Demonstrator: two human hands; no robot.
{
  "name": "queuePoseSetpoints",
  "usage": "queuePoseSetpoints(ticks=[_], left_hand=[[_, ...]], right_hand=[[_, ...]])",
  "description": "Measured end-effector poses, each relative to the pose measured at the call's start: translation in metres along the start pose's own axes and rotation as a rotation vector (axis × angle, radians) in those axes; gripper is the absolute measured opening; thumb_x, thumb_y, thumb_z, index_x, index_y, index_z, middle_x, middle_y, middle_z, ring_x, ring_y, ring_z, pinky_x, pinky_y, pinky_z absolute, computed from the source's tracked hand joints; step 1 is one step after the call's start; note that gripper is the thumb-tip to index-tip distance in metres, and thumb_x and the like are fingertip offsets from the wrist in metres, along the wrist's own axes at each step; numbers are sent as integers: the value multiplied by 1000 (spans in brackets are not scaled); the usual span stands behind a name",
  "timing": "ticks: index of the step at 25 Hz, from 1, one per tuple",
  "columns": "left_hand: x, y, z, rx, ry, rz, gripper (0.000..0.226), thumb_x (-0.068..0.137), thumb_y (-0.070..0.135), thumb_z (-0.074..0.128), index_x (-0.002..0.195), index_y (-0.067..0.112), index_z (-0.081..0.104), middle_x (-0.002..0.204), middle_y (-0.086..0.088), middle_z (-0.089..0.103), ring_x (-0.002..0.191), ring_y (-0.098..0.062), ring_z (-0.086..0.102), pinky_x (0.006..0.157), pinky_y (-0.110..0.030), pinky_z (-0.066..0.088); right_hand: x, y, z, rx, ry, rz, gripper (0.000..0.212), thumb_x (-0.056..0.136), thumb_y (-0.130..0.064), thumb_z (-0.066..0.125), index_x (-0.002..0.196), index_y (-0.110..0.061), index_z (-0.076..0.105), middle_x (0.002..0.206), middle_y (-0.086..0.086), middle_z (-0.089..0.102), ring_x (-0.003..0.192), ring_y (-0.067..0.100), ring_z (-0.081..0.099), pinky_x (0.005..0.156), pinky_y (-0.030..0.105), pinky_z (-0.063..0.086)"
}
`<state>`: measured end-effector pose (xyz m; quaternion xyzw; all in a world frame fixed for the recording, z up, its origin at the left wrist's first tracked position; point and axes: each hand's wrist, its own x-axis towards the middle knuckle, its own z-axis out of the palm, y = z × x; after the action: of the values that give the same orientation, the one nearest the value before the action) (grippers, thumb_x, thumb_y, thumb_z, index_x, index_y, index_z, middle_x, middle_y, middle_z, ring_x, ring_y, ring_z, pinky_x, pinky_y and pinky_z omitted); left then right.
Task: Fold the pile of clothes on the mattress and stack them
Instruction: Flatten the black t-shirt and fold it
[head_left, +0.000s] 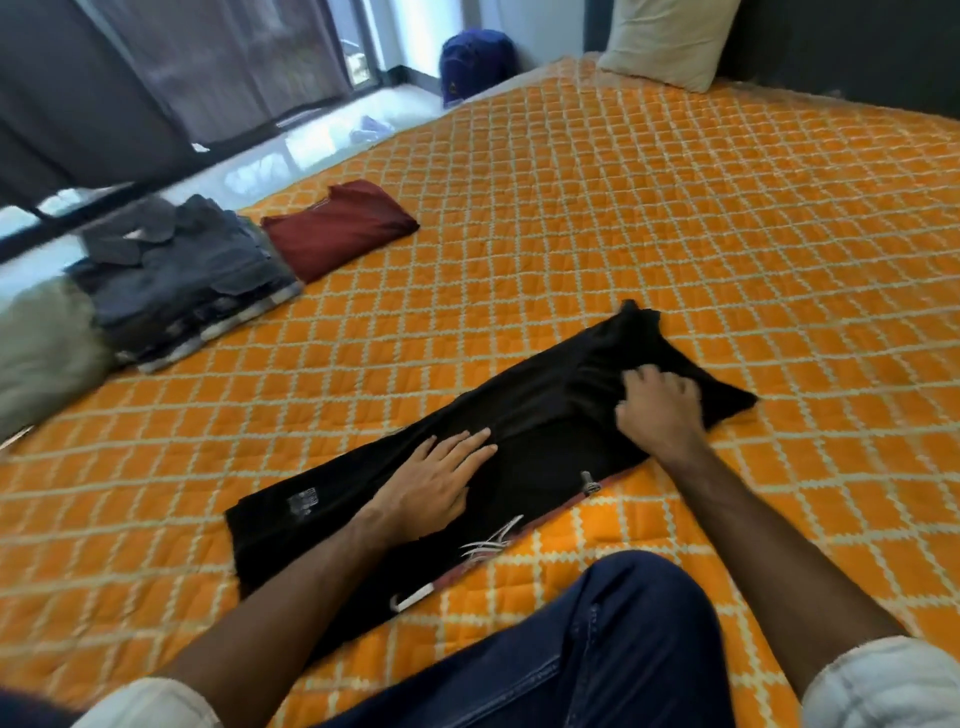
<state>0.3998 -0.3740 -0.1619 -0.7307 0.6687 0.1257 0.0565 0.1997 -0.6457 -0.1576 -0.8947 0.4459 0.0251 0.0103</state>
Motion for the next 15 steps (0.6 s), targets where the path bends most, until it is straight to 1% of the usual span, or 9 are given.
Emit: queuePoseSetpoints(ticks=[2,3,5,8,10,11,13,14,15], left_hand=[[-63,-30,11,91,40,-53,71,94,25,40,159,27,12,166,2,19,147,-21,30,114,-44,36],[-91,-45,15,120,48,-90,70,90,25,42,157,25,21,159,0,33,137,-22,42,104,-40,45],[-137,-74,20,132,59,-170,65,87,23,49,150,24,34,141,-2,50,115,-23,56,86,-34,50],[-178,-105,28,76,63,-147,49,83,23,60,129,25,43,122,-2,56,100,-22,61,72,-34,50],[-196,-116,26,62,89,-101,23,91,35,53,112,29,47,108,2,56,94,-20,59,69,-33,43],[-201,-118,24,29,111,-100,18,97,43,44,107,30,50,104,4,55,91,-18,58,69,-32,40],[-202,-117,24,-23,191,-162,37,102,51,31,98,28,60,98,5,55,88,-16,56,70,-33,39],[-201,-119,24,-44,250,-229,39,103,50,31,97,26,62,98,4,55,90,-18,57,72,-35,39],[-199,-124,24,-70,298,-324,33,102,47,37,101,25,62,103,2,56,96,-21,58,75,-37,40]], right_hand=[[-11,-36,-10,-48,50,-24,42,87,-28,59,126,-15,58,131,12,55,121,36,52,105,49,38],[-19,-63,-16,-23,17,-122,43,87,-29,60,128,-15,57,132,12,52,121,36,51,104,49,39],[-42,-123,-22,78,-136,-377,47,91,-36,59,135,-19,52,138,9,46,124,34,48,101,47,42],[-85,-199,-16,177,-316,-579,46,96,-37,57,140,-25,48,138,5,42,126,31,43,105,49,41],[-108,-231,-9,156,-327,-612,44,97,-33,54,140,-27,47,136,3,41,125,29,40,107,49,36],[-115,-242,-8,172,-321,-605,41,97,-31,52,139,-28,49,134,2,42,124,27,39,108,47,34],[-117,-257,-12,252,-319,-561,35,98,-24,47,131,-31,57,126,-2,47,121,22,42,105,45,29],[-114,-264,-17,282,-316,-539,33,99,-21,45,125,-32,62,122,-4,52,118,20,46,104,44,28],[-109,-271,-22,303,-315,-522,33,99,-18,45,118,-31,67,118,-5,58,116,18,51,103,43,29]])
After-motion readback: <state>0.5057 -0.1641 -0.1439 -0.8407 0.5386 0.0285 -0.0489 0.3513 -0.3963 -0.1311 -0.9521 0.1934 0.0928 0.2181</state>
